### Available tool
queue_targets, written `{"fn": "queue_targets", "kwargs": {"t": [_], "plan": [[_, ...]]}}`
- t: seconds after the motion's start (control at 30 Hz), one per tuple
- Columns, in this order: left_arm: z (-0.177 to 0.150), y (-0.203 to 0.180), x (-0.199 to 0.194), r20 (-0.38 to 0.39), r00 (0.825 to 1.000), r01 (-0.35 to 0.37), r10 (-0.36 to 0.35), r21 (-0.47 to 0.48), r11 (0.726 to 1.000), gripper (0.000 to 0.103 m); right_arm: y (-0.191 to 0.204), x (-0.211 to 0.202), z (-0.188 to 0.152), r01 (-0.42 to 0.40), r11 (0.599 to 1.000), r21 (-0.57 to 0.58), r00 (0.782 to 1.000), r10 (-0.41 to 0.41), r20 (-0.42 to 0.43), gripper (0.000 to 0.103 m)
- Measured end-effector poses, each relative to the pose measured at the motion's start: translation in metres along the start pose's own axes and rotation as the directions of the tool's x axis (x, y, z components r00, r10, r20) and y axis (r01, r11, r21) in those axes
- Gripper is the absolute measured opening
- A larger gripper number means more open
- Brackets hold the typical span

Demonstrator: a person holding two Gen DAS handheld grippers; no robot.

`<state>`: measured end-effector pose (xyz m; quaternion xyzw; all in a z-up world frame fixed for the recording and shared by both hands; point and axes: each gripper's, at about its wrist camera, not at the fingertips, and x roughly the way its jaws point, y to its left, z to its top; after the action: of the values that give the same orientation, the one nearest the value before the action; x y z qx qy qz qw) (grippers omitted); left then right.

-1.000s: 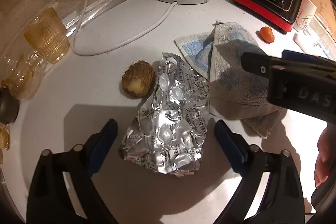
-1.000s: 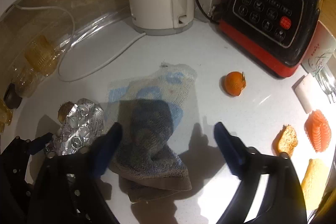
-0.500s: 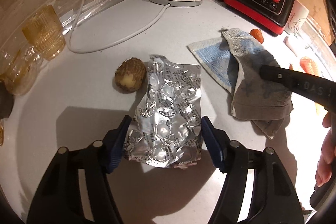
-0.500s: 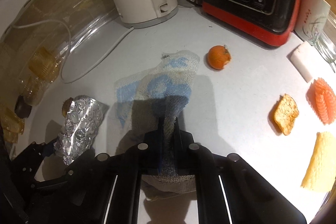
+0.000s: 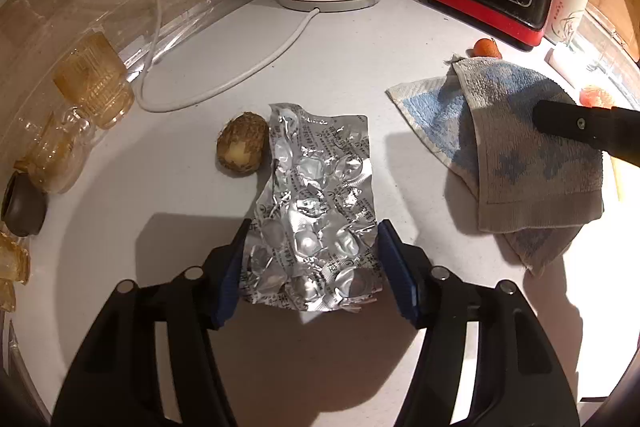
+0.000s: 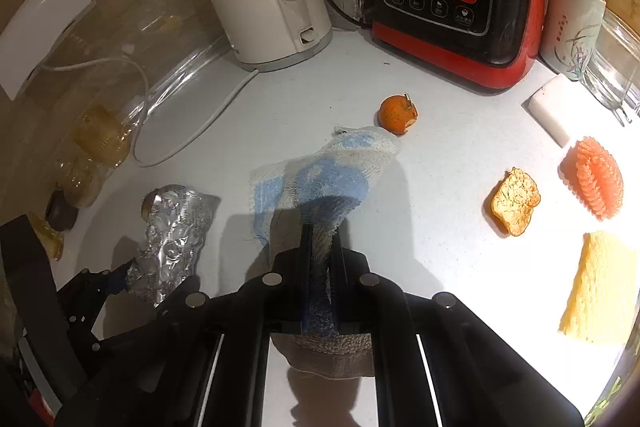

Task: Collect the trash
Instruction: 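Grasp the foil blister pack with the left gripper while the right gripper grasps the blue-white cloth, then carry blister pack and cloth over the green basket and release both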

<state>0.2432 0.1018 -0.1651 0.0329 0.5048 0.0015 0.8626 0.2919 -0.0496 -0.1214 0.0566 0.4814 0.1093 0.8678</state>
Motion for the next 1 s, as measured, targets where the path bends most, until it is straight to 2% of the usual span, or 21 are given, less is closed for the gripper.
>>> {"fn": "queue_targets", "kwargs": {"t": [0.2, 0.37, 0.53, 0.73, 1.0], "plan": [[-0.002, 0.003, -0.004, 0.007, 1.000, 0.026, -0.026, -0.016, 1.000, 0.052, 0.001, -0.007, -0.003, -0.010, 1.000, 0.001, 1.000, 0.010, 0.005, 0.008], [-0.006, 0.006, -0.010, 0.004, 0.998, 0.060, -0.060, -0.051, 0.997, 0.052, 0.003, -0.015, -0.005, -0.018, 1.000, -0.011, 1.000, 0.018, 0.016, 0.008], [-0.014, 0.003, -0.030, 0.029, 0.997, 0.077, -0.076, -0.043, 0.996, 0.052, 0.005, -0.032, -0.011, -0.021, 0.999, -0.029, 0.999, 0.022, 0.039, 0.008], [-0.035, -0.009, -0.073, 0.051, 0.991, 0.123, -0.121, -0.020, 0.992, 0.052, 0.001, -0.074, -0.032, -0.031, 0.999, -0.038, 0.996, 0.034, 0.086, 0.008], [-0.084, -0.050, -0.139, 0.070, 0.978, 0.195, -0.197, 0.029, 0.980, 0.053, -0.018, -0.157, -0.096, -0.031, 0.998, -0.057, 0.989, 0.039, 0.142, 0.008]]}}
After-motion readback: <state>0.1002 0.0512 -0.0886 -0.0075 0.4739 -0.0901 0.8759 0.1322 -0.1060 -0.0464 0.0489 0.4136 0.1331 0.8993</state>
